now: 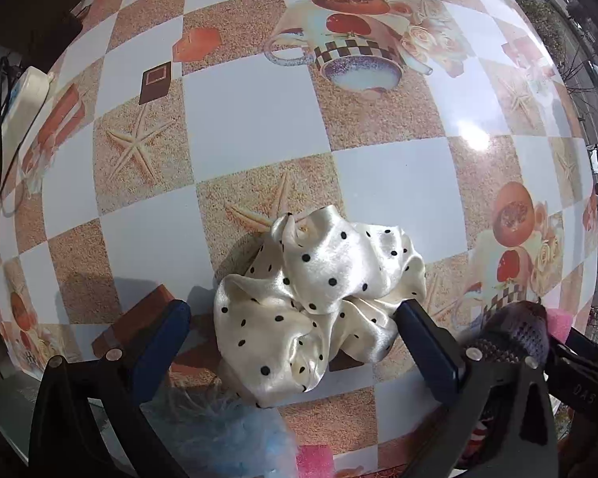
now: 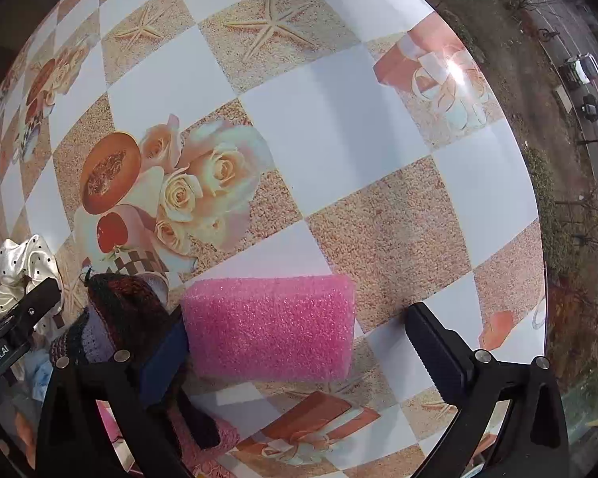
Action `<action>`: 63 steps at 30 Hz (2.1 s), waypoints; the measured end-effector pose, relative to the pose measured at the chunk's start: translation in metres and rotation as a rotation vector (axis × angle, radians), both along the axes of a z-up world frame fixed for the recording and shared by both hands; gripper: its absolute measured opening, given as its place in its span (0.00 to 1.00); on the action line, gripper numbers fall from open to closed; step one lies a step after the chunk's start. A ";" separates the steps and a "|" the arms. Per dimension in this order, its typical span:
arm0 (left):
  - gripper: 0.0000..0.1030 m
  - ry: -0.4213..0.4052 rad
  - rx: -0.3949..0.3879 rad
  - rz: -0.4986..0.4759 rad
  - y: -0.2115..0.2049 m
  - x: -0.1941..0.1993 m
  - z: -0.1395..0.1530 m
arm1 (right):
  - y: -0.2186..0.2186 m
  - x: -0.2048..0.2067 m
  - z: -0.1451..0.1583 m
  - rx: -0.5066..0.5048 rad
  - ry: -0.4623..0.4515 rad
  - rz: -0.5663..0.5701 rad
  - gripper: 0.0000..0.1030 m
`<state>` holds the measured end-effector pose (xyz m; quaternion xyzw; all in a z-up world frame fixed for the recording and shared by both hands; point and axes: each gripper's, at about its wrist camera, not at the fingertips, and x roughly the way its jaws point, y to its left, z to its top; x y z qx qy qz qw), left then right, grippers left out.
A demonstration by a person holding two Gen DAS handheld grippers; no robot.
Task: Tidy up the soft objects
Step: 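Grasp the polka-dot scrunchie with the left tool while the right tool grasps the pink sponge, then lift both held items and carry them over the white box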
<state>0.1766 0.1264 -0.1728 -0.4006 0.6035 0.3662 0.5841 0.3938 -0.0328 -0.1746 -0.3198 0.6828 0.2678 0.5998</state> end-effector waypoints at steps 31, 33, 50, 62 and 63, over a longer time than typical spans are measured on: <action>0.23 -0.116 0.175 -0.109 -0.027 0.010 0.088 | -0.005 -0.028 0.091 0.235 0.034 0.147 0.69; 0.23 -0.123 0.199 -0.112 -0.039 0.000 0.103 | -0.005 -0.033 0.098 0.254 0.046 0.154 0.69; 0.23 -0.133 0.246 -0.063 -0.129 -0.095 0.163 | -0.022 -0.103 0.162 0.355 0.062 0.237 0.69; 0.24 -0.151 0.285 -0.001 -0.169 -0.154 0.191 | -0.027 -0.175 0.204 0.396 0.028 0.382 0.69; 0.24 -0.151 0.286 0.003 -0.172 -0.158 0.192 | -0.027 -0.182 0.205 0.398 0.028 0.397 0.69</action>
